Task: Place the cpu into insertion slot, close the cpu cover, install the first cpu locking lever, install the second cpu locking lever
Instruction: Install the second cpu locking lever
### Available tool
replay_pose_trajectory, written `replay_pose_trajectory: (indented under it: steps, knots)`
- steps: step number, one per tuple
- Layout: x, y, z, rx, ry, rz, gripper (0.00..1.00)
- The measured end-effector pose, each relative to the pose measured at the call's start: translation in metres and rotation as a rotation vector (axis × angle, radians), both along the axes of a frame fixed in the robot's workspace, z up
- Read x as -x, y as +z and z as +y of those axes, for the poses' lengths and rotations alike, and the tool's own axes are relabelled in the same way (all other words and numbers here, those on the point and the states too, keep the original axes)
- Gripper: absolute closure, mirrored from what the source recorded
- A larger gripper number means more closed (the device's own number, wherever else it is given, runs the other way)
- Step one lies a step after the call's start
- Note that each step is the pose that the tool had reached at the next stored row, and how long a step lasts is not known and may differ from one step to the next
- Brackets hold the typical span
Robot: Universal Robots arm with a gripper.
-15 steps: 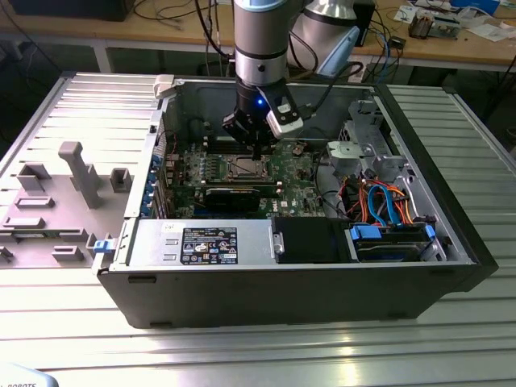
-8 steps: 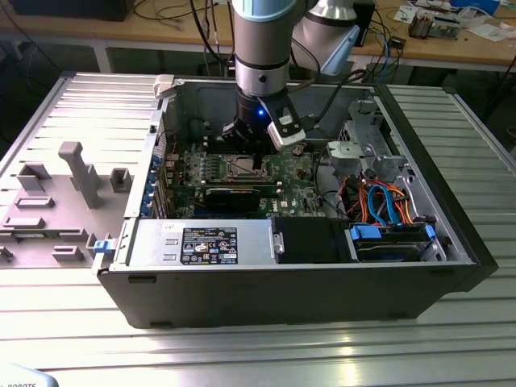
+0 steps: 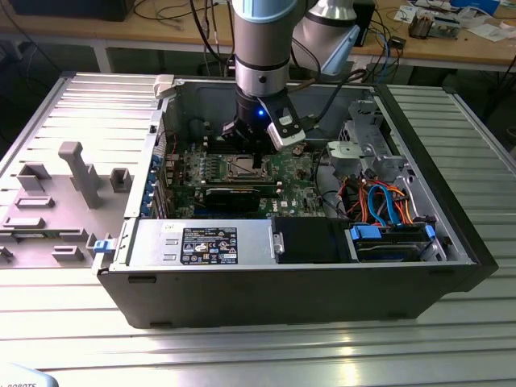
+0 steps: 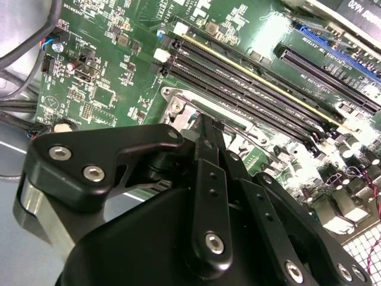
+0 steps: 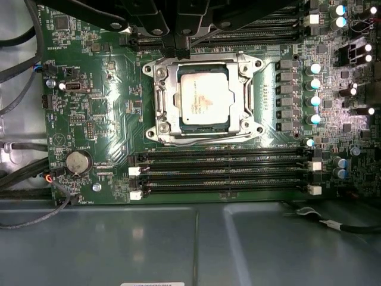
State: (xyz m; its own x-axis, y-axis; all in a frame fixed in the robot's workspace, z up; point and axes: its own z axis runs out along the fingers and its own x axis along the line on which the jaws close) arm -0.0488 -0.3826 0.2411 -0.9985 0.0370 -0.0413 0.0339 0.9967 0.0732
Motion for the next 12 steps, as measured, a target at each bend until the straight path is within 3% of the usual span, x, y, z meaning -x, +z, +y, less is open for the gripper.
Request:
replay_pose_trajectory:
  steps: [7,9,12]
  knots:
    - [0.0000,0.0000,-0.0003,-0.0019,0.000,0.0000,0.89]
    - [-0.0002,0.0000,-0.0011,-0.0075,0.000,0.0003,0.89]
    - [-0.0002,0.0000,-0.0014,-0.0083,0.000,0.0002,0.89]
